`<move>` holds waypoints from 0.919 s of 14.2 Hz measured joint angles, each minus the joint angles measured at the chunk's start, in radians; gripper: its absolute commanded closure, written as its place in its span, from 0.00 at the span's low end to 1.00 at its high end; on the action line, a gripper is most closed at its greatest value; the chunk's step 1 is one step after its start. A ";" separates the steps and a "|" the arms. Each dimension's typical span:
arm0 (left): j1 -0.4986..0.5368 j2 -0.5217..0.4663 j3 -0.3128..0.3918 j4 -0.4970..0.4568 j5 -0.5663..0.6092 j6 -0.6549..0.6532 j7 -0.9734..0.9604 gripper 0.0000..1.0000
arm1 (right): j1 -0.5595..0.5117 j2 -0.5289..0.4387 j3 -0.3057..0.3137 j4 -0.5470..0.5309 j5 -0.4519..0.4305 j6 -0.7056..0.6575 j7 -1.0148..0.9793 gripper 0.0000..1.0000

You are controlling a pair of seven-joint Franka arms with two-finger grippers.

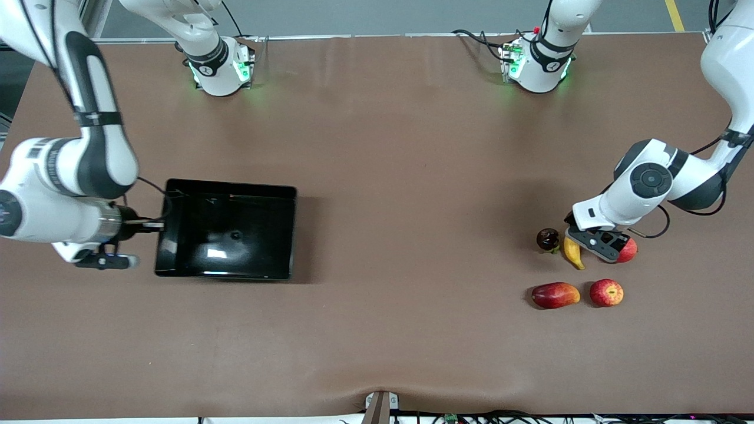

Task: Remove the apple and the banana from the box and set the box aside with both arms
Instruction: 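Slide the box with the right gripper while the left gripper lowers the banana, then open the left gripper on the banana while the right gripper releases the box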

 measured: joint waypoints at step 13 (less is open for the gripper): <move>-0.003 -0.060 -0.377 0.386 -0.146 -0.586 -0.027 0.00 | -0.229 0.021 0.001 -0.147 0.007 0.209 -0.324 0.98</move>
